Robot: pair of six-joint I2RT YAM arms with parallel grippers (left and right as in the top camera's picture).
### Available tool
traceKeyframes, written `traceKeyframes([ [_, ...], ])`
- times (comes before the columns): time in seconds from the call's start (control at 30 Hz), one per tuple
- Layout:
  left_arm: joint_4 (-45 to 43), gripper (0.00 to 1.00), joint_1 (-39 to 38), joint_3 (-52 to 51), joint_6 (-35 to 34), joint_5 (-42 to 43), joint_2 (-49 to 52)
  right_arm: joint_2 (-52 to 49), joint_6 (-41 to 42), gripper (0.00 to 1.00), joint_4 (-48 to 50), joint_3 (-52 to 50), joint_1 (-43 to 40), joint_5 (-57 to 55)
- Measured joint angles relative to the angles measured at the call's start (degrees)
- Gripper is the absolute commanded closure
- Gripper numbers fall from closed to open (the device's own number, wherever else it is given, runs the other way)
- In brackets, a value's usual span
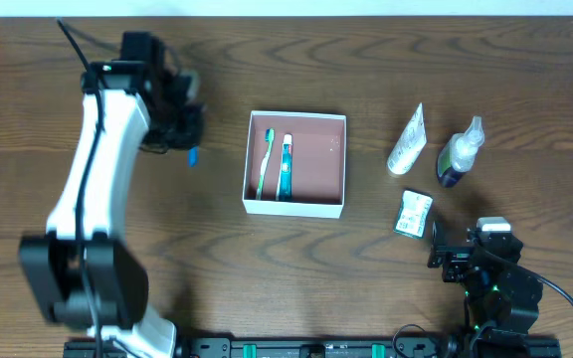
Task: Pack container
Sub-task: 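Carry razor with left gripper and drop it into the box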
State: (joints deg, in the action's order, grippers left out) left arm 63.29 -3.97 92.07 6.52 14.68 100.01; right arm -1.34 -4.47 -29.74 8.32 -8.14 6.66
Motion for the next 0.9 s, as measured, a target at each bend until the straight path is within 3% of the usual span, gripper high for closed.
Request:
traceKeyframes([
  [0.17, -6.7, 0.93, -10.8, 0.3, -1.7, 1.8, -4.5, 0.0, 0.0, 0.01, 0.0, 0.0, 0.0, 0.0],
  [0.4, -13.8, 0.94, -18.8, -2.8, -7.3, 0.0, 2.4, 0.0, 0.0, 0.01, 0.0, 0.0, 0.0, 0.0],
  [0.9, -15.6, 0.93, -19.4, -3.7, -15.4, -4.7, 15.2, 0.0, 0.0, 0.01, 0.0, 0.0, 0.0, 0.0],
])
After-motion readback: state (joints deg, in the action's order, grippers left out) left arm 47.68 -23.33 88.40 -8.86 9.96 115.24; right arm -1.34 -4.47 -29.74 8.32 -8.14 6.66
